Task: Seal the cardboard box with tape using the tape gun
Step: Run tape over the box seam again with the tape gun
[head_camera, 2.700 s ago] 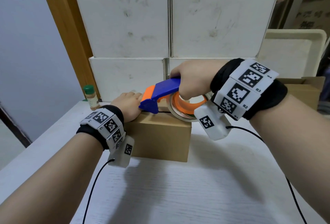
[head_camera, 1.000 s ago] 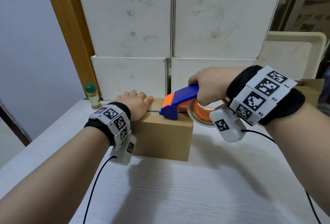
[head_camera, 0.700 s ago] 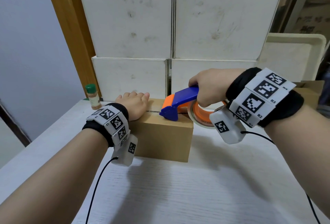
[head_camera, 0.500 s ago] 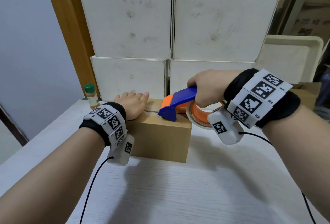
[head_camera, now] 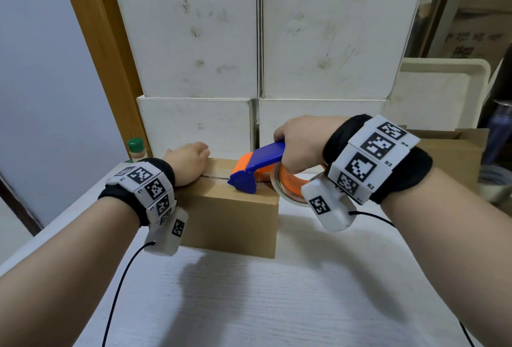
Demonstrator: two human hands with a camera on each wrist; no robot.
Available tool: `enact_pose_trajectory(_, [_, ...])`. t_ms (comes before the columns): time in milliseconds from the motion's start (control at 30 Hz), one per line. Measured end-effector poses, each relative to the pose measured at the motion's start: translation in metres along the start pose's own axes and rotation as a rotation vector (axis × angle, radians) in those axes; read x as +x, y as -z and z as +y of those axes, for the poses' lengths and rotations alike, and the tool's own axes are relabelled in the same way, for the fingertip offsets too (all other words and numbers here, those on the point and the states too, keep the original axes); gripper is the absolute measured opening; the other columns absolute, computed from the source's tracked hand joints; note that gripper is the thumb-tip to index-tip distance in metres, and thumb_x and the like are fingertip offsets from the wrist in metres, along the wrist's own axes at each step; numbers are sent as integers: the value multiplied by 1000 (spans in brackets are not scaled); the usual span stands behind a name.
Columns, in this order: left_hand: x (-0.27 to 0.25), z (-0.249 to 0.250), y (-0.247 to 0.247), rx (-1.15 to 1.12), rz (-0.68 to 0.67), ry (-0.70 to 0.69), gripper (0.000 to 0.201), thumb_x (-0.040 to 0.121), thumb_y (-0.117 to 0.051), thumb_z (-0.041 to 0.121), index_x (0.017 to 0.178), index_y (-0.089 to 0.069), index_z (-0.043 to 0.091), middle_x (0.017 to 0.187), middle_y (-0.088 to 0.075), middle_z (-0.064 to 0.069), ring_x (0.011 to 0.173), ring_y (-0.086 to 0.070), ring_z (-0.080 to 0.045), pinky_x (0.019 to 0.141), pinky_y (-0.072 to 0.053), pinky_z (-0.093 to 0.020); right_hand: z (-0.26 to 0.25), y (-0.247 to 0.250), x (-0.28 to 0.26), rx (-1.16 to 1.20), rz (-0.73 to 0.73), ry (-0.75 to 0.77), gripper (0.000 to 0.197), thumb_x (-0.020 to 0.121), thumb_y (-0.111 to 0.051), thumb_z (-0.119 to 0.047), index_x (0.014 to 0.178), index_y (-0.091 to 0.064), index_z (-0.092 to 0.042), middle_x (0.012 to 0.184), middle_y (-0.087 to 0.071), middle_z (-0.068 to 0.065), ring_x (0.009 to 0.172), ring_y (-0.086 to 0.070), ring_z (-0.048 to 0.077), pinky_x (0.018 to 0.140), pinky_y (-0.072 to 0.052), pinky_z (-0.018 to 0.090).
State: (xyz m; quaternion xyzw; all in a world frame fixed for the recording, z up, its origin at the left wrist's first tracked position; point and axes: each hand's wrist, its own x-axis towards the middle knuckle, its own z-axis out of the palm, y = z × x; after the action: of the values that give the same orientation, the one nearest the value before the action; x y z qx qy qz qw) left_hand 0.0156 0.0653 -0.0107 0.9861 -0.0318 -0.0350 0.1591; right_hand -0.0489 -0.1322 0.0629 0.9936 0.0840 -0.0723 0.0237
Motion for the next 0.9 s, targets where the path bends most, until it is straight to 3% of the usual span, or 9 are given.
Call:
enact_pose_trajectory(100, [1,9,0,53,51,-32,44,103,-23,20,146,-32,17,150,-37,-5,141,-29,-23,121,-5,-41,0,0,0,3,5,0,38,78,-56,-13,115,-56,-18,96,-60,4,80,-55,20,60,-41,24])
enact_pose_trajectory(233, [8,19,-14,45,20,-71,44,102,-21,31,141,-38,19,148,-40,-6,137,-34,-25,118,-13,-40,0,0,-2,14,15,4,36,77,-56,-13,113,-56,-19,92,-59,2,78,-54,20,58,-39,23])
enact_pose_trajectory(300, [9,20,-21,119,-6,-75,46,101,-19,35,138,-41,20,148,-38,-5,139,-30,-24,117,-13,-44,1,-1,-3,13,16,4,35,77,-56,-13,112,-56,-19,91,-58,1,76,-53,19,57,-39,23])
enact_pose_trajectory(433, [11,19,-27,312,-48,-111,50,101,-18,39,147,-25,23,157,-21,-1,147,-8,-23,119,-6,-50,0,-2,-1,13,12,-1,35,77,-57,-15,112,-56,-19,92,-59,2,76,-53,19,58,-39,22])
enact_pose_trajectory(567, [13,18,-27,347,-57,-89,55,100,-19,43,151,-14,24,159,-15,-2,147,-7,-24,119,-5,-49,-2,-1,0,7,4,-8,37,78,-57,-15,115,-55,-19,100,-62,3,82,-55,20,63,-42,26])
enact_pose_trajectory(667, [14,17,-28,361,-65,-104,56,100,-18,44,151,-11,25,159,-14,-2,148,-6,-25,119,-4,-50,-2,0,-1,3,9,-11,37,79,-57,-15,116,-55,-19,103,-63,4,82,-55,21,58,-39,24])
enact_pose_trajectory(900, [13,8,-22,458,-81,-203,53,101,-21,39,151,-7,28,159,-13,2,147,-9,-25,119,-6,-50,1,-4,-8,81,34,7,32,74,-56,-11,105,-57,-20,78,-55,-1,65,-50,17,54,-36,22])
